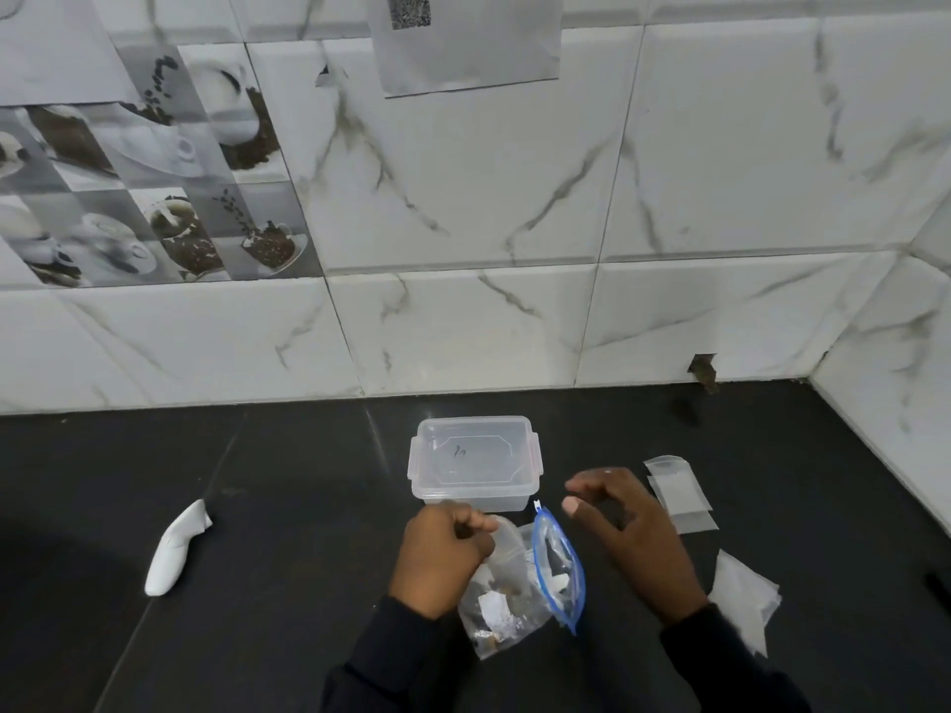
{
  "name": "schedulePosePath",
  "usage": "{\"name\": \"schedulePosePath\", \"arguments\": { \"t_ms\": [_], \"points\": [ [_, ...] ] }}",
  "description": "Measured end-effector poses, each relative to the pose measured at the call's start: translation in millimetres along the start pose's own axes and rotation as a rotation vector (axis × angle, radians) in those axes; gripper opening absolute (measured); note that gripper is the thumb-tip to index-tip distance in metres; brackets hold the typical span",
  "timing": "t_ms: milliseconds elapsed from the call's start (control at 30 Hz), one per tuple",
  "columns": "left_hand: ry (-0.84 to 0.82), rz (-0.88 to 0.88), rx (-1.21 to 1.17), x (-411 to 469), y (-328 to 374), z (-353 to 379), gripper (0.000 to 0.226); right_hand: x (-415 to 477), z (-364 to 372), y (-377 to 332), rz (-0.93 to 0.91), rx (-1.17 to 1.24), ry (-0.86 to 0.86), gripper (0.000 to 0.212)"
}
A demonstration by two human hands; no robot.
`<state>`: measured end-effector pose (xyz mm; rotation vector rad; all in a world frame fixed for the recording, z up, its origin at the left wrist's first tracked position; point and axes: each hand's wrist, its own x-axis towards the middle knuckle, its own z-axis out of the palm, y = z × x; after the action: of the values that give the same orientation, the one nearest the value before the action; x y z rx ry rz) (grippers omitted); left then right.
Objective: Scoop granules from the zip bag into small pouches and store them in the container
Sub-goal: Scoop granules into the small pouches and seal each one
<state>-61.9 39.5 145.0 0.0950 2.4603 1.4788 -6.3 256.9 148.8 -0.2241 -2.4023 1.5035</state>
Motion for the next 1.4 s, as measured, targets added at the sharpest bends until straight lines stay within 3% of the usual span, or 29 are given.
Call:
{"name": "schedulePosePath", "arguments": {
  "t_ms": [100,167,233,300,400,533,667,767,833,900,1000,1167,1300,1400],
  "points": [
    [0.012,0.066,-0.068,8.7,21.7,-2.0,0.015,5.4,3.8,-23.0,-0.235,-0.109,-0.276,0.03],
    [0.011,0.151,-0.049,15.4,40.4,-6.1,0.011,19.5,7.5,-28.7,-0.352,-0.267,-0.306,0.03],
    [0.035,0.247,-0.03,21.4,57.5,-13.1,0.019,36.5,5.7,-37.0,-0.392,-0.278,-0.245,0.019],
    [0.058,0.335,-0.013,24.3,72.6,-21.2,0.023,49.6,-3.6,-46.5,-0.395,-0.194,-0.169,0.011],
    [0.044,0.416,-0.047,22.6,82.6,-29.1,0.008,57.4,-15.3,-58.2,-0.308,-0.029,-0.114,0.009],
    [0.071,0.462,-0.159,16.1,84.1,-20.1,0.014,53.5,-22.5,-54.0,-0.186,0.151,-0.09,0.012],
    [-0.004,0.41,-0.349,19.3,75.1,11.1,0.023,31.7,-35.5,-26.1,-0.098,0.26,-0.025,0.021],
    [-0.188,0.312,-0.374,14.7,60.4,51.9,0.039,3.4,-47.5,4.9,0.028,0.317,0.054,0.022],
    [-0.325,0.256,-0.323,9.1,49.0,91.3,0.032,-15.4,-64.5,30.4,0.13,0.32,0.12,0.022],
    [-0.373,0.209,-0.255,7.2,31.9,127.2,0.011,-31.1,-81.2,56.7,0.217,0.25,0.143,0.021],
    [-0.385,0.134,-0.058,12.1,14.1,178.6,0.013,-50.5,-103.4,100.3,0.356,0.056,0.16,0.018],
    [-0.386,0.033,0.166,26.1,-8.9,246.1,0.026,-62.6,-123.4,164.6,0.56,-0.034,0.199,0.017],
    [-0.392,-0.055,0.163,41.0,-27.8,283.5,0.023,-56.0,-129.9,187.8,0.663,-0.18,0.171,0.014],
    [-0.43,-0.136,0.083,38.9,-13.3,287.1,0.017,-32.3,-135.6,191.5,0.576,-0.406,0.184,0.006]
  ]
}}
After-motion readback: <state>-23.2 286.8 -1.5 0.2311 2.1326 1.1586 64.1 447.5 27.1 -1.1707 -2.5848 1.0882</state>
